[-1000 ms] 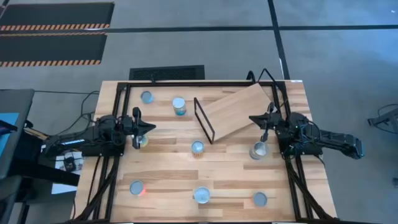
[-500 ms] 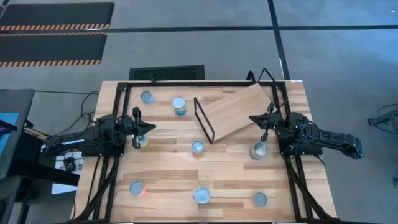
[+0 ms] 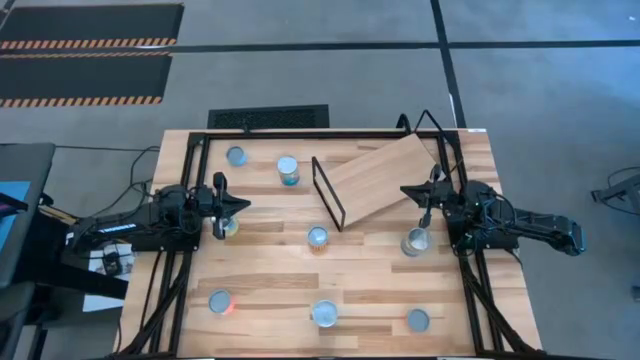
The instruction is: Pick and place cans onto a shelf
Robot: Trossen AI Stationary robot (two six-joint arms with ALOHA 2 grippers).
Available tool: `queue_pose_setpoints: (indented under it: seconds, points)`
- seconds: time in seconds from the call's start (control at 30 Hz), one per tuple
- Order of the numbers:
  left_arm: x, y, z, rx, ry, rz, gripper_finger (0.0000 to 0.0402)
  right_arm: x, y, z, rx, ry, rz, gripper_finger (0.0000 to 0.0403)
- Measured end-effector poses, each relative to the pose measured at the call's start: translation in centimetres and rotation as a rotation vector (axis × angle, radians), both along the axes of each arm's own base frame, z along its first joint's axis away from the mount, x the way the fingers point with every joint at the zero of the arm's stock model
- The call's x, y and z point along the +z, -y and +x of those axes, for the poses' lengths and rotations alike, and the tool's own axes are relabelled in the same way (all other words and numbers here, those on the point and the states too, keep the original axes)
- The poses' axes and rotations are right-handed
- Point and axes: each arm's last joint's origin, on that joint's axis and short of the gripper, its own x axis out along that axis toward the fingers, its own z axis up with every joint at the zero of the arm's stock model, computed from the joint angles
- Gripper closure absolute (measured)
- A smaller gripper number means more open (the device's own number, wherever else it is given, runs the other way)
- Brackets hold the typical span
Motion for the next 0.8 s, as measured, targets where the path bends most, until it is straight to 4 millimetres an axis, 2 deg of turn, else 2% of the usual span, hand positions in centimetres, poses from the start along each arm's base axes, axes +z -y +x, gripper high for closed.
queue_pose_setpoints:
  seconds: [0.8]
  points:
    - [0.19, -0.16, -0.03, 0.053, 0.030, -0.079, 0.0400, 0.01, 0.00, 0.00, 0.000, 0.001, 0.000, 0.0375]
